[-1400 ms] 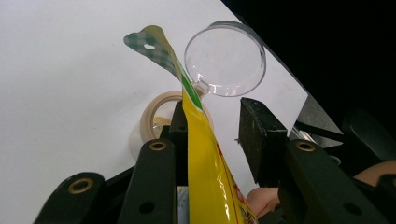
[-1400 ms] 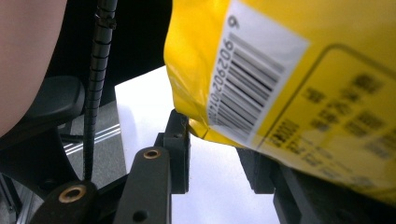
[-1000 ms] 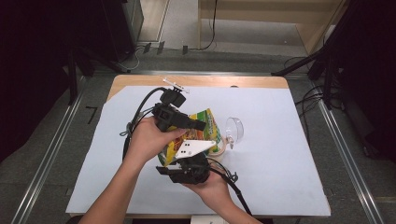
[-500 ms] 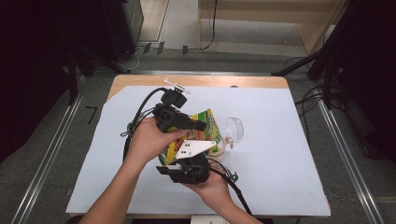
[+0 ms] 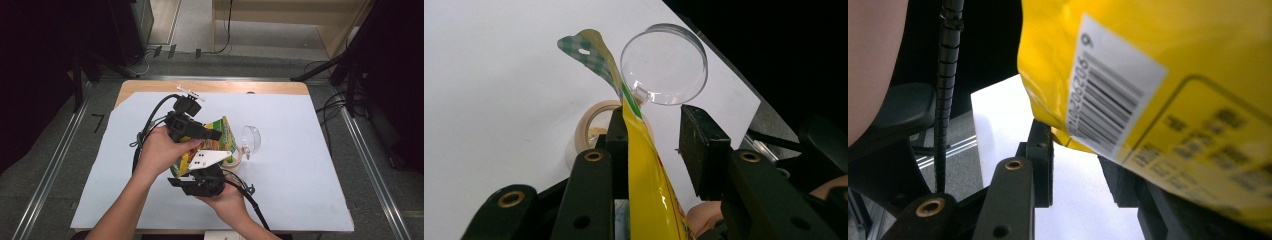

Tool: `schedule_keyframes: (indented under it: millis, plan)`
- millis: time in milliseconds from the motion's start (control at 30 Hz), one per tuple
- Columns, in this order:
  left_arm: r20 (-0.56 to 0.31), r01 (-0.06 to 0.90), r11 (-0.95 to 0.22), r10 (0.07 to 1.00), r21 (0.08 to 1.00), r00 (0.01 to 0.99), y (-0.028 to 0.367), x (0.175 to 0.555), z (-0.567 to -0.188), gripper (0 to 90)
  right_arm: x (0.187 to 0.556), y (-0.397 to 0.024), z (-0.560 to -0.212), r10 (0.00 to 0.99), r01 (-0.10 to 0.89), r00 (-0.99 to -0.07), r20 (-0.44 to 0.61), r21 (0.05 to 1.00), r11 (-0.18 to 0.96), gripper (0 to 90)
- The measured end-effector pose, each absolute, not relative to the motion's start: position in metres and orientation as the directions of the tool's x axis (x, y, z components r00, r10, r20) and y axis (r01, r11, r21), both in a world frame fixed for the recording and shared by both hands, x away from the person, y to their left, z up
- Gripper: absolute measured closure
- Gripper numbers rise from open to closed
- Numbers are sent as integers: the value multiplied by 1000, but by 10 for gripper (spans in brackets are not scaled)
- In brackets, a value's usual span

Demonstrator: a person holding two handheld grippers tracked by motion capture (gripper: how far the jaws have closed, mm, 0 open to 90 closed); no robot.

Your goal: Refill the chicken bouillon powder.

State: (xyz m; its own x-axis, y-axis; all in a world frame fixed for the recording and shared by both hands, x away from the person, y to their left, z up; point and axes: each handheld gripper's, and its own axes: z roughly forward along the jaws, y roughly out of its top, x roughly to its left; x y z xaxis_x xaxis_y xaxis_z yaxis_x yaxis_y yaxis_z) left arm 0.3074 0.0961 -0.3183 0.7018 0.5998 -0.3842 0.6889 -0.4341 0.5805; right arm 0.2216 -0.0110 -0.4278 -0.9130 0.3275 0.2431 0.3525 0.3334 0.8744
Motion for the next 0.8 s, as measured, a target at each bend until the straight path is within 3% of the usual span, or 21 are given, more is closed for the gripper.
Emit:
schedule_keyframes:
  millis: [800]
  plan:
    - [-392, 691, -428, 597, 582, 700, 99, 309, -319, 685, 220, -11, -426, 325, 345, -916, 235, 875, 341, 692]
